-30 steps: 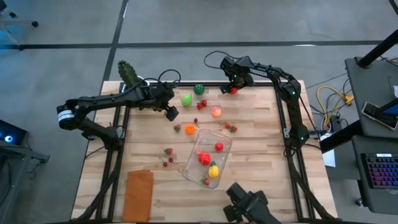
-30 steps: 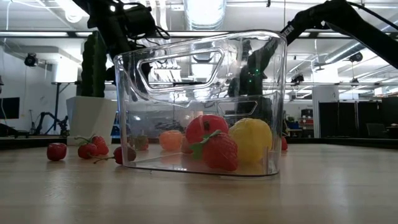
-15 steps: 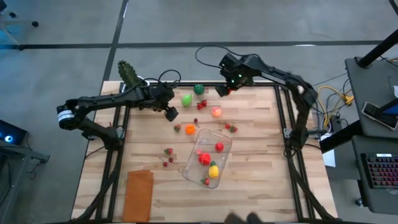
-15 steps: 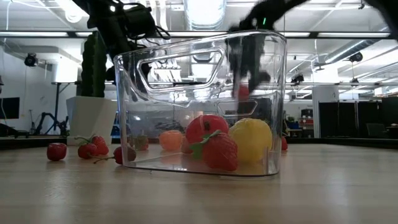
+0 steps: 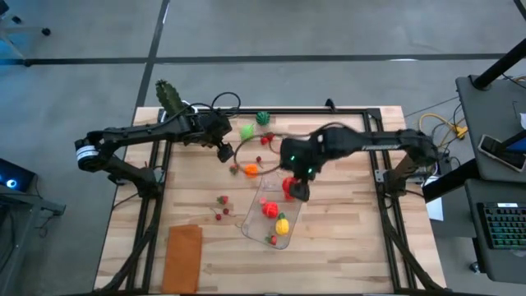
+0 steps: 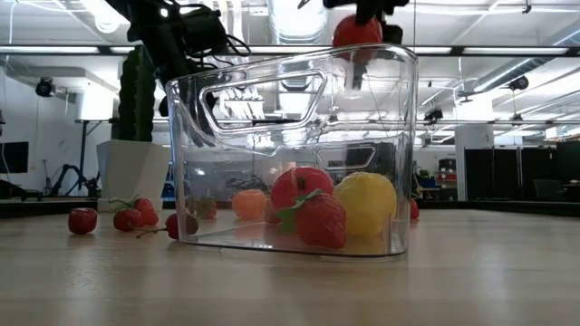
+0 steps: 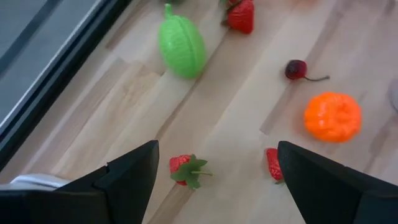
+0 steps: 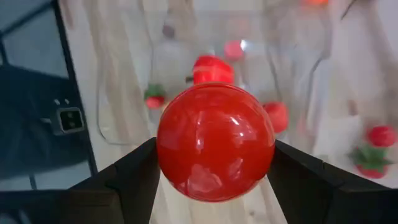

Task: Pick and placing Produce into tupperware
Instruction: Put the red tomato into the transparent bin

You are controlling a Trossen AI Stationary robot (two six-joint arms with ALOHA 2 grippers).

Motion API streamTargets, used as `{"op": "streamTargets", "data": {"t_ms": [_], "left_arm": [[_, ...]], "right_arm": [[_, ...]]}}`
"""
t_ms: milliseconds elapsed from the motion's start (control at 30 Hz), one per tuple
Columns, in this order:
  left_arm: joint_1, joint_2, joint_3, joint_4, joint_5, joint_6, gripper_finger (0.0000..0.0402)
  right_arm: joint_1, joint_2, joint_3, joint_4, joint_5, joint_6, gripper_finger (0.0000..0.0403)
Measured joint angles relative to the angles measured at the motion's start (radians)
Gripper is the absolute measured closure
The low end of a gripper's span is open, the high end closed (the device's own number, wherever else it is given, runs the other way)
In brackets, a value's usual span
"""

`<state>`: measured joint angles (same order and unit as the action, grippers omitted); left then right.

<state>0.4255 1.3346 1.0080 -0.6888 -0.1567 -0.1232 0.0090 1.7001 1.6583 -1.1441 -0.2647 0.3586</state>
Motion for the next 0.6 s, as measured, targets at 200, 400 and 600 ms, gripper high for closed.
{"op": "streamTargets", "data": {"t_ms": [200, 400, 600], "left_arm": [[0.0, 0.0, -0.001, -0.006, 0.083, 0.059, 0.0091], [-0.001, 0.0, -0.004, -0.057, 0.094, 0.06, 0.0091], [-0.001, -0.001, -0.062, -0.055, 0.095, 0.051, 0.0091]], "right_arm": [[0.033, 0.112, -0.013, -0.035, 0.093, 0.033, 0.0143], [0.056, 0.15, -0.013, -0.033, 0.149, 0.061, 0.0128], [0.086, 0.102, -0.012, -0.027, 0.303, 0.12, 0.0075]]}}
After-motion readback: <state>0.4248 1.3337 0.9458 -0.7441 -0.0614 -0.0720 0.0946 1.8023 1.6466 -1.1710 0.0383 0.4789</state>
